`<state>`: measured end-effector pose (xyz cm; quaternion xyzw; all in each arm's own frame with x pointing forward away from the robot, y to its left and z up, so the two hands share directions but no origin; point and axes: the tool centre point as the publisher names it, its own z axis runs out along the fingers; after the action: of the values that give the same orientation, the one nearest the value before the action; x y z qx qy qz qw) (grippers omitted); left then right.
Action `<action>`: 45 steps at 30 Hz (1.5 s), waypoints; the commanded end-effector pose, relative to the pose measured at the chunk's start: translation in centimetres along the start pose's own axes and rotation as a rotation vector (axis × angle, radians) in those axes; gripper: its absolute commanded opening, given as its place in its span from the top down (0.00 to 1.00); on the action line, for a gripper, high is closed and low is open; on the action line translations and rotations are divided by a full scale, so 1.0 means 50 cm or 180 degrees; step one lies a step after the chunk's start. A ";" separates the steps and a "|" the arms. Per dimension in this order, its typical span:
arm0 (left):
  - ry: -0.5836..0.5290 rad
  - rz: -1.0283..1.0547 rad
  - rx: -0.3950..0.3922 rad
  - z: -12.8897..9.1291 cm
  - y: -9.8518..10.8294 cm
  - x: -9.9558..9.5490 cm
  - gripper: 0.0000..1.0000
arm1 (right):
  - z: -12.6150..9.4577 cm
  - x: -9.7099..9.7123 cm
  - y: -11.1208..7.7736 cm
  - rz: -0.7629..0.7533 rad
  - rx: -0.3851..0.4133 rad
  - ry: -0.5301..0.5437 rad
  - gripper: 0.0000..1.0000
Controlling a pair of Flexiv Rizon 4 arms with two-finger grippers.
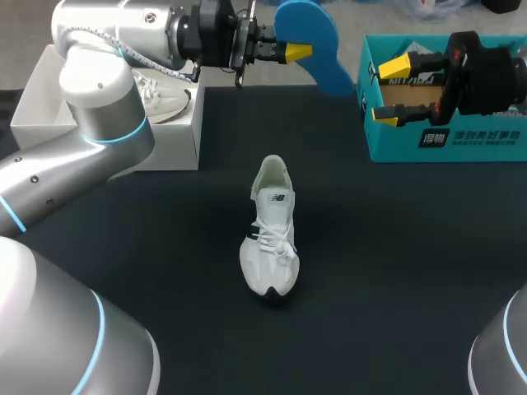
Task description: Take the shoe out of the shoebox, open the shoe tongue, remove and reinsert the insole, then place the shoe into the shoebox
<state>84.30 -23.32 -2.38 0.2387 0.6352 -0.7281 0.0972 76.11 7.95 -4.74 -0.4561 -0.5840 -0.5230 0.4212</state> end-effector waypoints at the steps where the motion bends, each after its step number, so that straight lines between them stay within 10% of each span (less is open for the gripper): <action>1: 0.0067 0.0890 -0.0637 0.003 0.029 -0.002 1.00 | 0.004 -0.001 0.000 0.0004 -0.0004 -0.0007 0.00; 9: -0.0897 0.2483 -0.0997 -0.005 0.047 -0.021 1.00 | 0.004 -0.001 0.000 0.0004 -0.0004 -0.0007 0.00; 22: -0.0897 0.2483 -0.0997 -0.005 0.047 -0.021 1.00 | 0.004 -0.001 0.000 0.0004 -0.0004 -0.0007 0.00; 28: -0.0686 0.3516 -0.0542 -0.004 0.062 -0.012 1.00 | 0.004 -0.001 0.000 0.0004 -0.0004 -0.0007 0.00; 45: -0.0716 0.3626 -0.0657 0.000 0.064 -0.010 1.00 | 0.004 -0.001 0.000 0.0004 -0.0004 -0.0007 0.00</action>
<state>86.67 -23.50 -4.84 0.4631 0.4616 -0.5181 0.5515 76.10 7.98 -4.74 -0.4563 -0.5838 -0.5230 0.4213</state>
